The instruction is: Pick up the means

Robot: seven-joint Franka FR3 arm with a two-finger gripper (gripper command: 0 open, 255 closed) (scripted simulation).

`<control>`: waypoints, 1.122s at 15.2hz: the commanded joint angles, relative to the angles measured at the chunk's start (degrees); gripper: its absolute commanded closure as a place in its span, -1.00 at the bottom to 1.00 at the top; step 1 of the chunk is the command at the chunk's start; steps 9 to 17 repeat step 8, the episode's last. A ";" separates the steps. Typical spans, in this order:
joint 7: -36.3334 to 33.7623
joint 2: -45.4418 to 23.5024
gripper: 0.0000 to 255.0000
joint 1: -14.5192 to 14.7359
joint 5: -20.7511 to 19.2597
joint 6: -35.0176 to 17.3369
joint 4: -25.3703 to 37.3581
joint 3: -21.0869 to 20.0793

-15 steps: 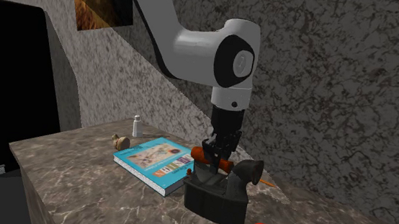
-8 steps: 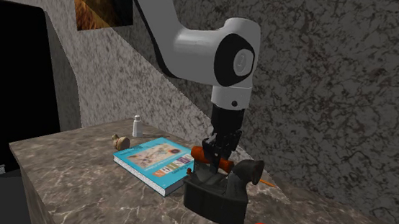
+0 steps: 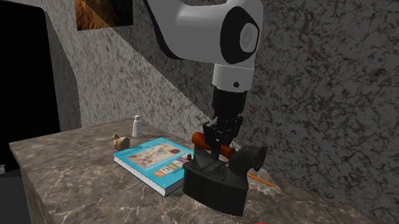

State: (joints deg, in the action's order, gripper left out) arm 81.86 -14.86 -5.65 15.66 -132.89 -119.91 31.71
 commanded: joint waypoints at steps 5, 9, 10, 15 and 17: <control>-1.87 2.92 1.00 0.67 -2.60 3.73 1.51 0.95; -2.23 3.47 1.00 0.78 -3.08 4.47 1.82 1.09; -2.23 3.47 1.00 0.78 -3.08 4.47 1.82 1.09; -2.23 3.47 1.00 0.78 -3.08 4.47 1.82 1.09; -2.23 3.47 1.00 0.78 -3.08 4.47 1.82 1.09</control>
